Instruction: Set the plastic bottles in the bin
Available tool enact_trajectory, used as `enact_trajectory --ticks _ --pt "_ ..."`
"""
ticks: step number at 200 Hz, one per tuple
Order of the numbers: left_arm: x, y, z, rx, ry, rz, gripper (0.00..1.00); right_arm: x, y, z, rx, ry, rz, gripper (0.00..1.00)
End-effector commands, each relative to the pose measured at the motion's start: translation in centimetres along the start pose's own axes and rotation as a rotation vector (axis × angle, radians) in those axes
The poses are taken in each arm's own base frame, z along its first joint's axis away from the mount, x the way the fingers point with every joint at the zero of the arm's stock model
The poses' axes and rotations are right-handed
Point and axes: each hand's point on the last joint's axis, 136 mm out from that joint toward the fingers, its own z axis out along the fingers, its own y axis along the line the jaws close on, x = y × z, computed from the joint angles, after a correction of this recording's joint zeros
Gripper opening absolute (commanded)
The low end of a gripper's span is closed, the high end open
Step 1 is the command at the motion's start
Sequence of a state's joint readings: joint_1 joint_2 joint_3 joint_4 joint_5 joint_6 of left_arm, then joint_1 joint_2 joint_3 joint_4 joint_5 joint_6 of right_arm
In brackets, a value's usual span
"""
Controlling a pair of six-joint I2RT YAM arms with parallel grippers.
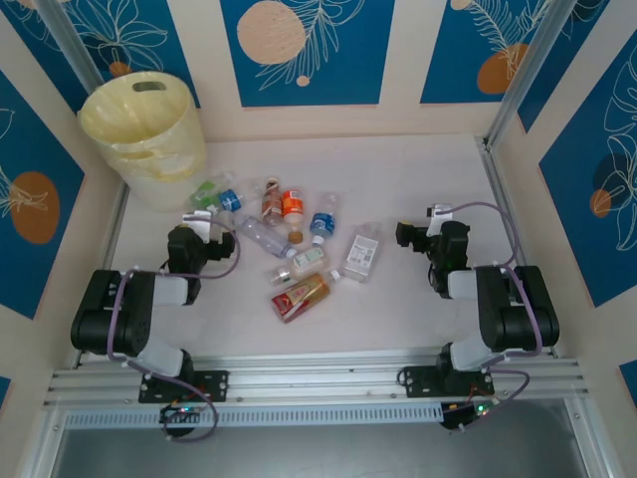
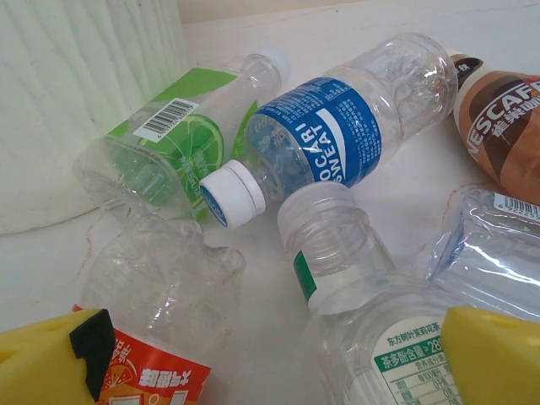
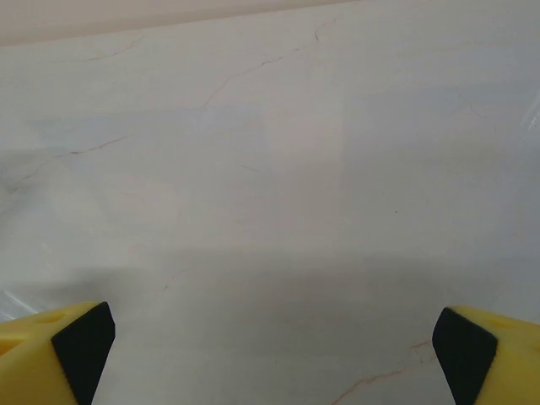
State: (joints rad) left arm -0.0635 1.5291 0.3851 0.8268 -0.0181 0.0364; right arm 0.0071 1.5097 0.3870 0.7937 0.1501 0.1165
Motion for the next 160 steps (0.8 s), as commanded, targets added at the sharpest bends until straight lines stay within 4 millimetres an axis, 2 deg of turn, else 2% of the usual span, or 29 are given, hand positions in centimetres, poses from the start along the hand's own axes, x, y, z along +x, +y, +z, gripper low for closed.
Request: enact_trajectory --ticks 1,132,146,160 --pt "-0.6 0.0 0.2 0.013 -0.02 0.01 1.0 -1.3 0.0 0.4 0.001 -0.04 -0.003 1.0" --pt "-0.7 0.0 0.2 0.013 -0.025 0.011 1.0 -1.3 0.1 0.3 -0.001 -0.04 -0.004 1.0" --pt "-0.9 -0.4 -0.1 0.035 -0.033 0.023 1.0 -1.7 0.1 0.1 0.007 -0.039 -0.002 1.0" --pt "-1.9 -0.3 -1.1 0.027 -0.056 0.019 1.0 -3.1 0.6 -0.7 0.001 -0.034 -0.018 1.0"
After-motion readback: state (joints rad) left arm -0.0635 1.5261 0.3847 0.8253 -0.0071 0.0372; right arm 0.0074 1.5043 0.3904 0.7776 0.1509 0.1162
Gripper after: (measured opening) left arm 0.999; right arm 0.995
